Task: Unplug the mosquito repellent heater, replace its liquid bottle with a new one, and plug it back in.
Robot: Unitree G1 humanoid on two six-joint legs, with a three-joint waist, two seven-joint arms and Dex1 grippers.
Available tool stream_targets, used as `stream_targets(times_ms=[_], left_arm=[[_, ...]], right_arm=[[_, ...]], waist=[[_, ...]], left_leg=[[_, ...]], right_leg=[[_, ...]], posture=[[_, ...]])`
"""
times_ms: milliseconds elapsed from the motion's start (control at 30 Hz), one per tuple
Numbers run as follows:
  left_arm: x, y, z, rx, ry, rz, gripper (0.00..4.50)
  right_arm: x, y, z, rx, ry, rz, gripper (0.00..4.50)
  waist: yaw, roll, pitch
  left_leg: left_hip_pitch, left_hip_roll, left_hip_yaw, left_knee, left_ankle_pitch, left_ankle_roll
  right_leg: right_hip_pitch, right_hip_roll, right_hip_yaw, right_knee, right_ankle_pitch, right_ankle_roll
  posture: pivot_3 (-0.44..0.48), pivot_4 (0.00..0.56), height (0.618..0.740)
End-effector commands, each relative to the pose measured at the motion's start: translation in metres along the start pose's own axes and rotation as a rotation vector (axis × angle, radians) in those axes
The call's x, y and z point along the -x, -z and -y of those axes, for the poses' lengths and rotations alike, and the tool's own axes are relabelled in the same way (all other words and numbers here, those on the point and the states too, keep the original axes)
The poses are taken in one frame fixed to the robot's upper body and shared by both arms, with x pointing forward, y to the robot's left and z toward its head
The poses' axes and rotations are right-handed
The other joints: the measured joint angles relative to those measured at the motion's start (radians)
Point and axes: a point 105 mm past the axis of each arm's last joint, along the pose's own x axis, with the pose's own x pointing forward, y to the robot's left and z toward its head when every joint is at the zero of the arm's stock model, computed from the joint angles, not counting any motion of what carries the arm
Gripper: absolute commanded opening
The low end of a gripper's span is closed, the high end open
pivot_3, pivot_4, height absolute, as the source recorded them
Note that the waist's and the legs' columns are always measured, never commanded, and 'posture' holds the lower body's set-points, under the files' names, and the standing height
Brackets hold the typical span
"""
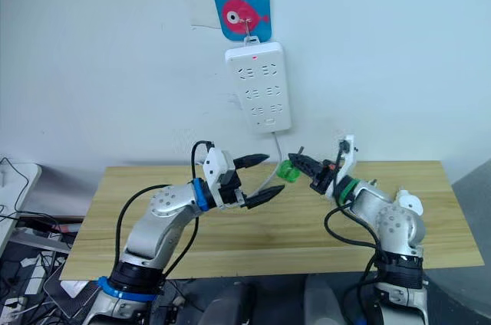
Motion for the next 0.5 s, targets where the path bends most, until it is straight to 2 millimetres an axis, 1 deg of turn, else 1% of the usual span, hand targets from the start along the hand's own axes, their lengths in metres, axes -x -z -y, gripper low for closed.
stream_targets(times_ms=[33,200,500], left_arm=[[-0.008,-0.017,0.005,-0.086,-0.06,0.09,4.5],[-0.018,-0.017,0.005,-0.077,-0.12,0.128,4.5],[-0.027,-0.016,0.004,-0.08,-0.147,0.155,4.5]], right_arm=[[-0.001,-0.015,-0.016,-0.148,-0.044,0.088,0.86],[-0.001,-0.017,-0.026,-0.248,-0.065,0.099,0.86],[-0.002,-0.015,-0.039,-0.293,-0.085,0.069,0.86]], waist=[[-0.002,0.0,0.0],[-0.004,0.001,0.0],[-0.011,0.001,-0.001]], left_leg=[[0.0,0.0,0.0,0.0,0.0,0.0],[0.0,0.0,0.002,0.0,0.0,0.001],[0.0,0.001,0.003,0.0,0.0,0.002]], right_leg=[[0.0,0.0,0.0,0.0,0.0,0.0],[-0.001,0.002,0.001,0.001,0.0,0.0],[0.0,0.003,0.001,0.001,0.0,0.0]], posture=[[-0.084,0.19,0.74],[-0.085,0.191,0.74],[-0.092,0.197,0.74]])
